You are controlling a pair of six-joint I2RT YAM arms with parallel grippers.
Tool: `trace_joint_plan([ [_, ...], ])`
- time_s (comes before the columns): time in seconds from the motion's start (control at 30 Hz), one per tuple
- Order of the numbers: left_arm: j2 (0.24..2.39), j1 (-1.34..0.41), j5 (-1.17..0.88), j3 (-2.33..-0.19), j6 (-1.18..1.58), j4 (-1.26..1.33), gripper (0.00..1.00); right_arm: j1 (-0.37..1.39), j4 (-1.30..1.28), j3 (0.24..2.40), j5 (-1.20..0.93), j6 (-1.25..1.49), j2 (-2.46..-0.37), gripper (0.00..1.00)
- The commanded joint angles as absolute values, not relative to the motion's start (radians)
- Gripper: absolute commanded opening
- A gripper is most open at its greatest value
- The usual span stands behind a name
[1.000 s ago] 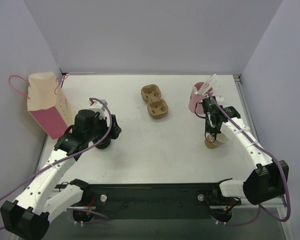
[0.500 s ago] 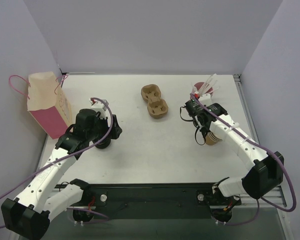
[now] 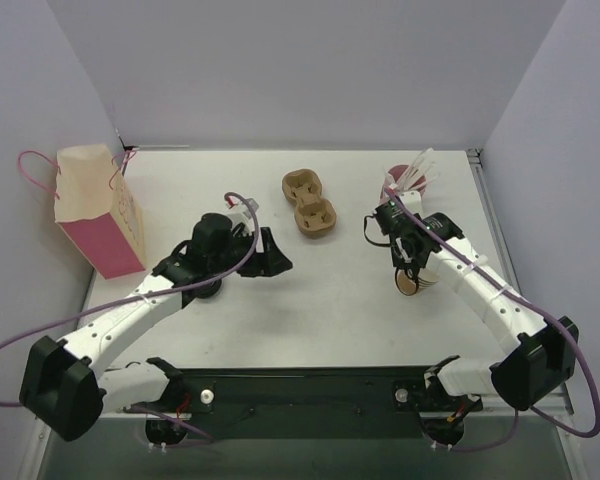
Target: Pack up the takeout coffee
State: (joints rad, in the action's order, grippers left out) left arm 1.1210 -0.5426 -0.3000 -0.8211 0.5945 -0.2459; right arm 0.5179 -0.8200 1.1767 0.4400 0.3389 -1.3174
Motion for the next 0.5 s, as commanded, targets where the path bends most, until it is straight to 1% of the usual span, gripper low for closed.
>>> trace_joint_plan([
  [0.0,1.227,-0.664,-0.313,-0.827,0.744,0.097,0.82,0.515,-0.804,1.138,0.404,0.36,-1.24,0.0],
  [0.13,1.362,-0.75,-0.311,-0.822,0.877,0.392,0.82,0.509,-0.801,1.127,0.379,0.377,-1.213,0.0],
  [0.27,1.582,-0.828,-0.302,-0.914,0.903,0.541,0.81,0.506,-0.801,1.126,0.362,0.387,-1.212,0.0],
  [0.47,1.816,-0.902,-0.313,-1.031,0.982,0.797,0.8,0.497,-0.799,1.134,0.341,0.406,-1.207,0.0],
])
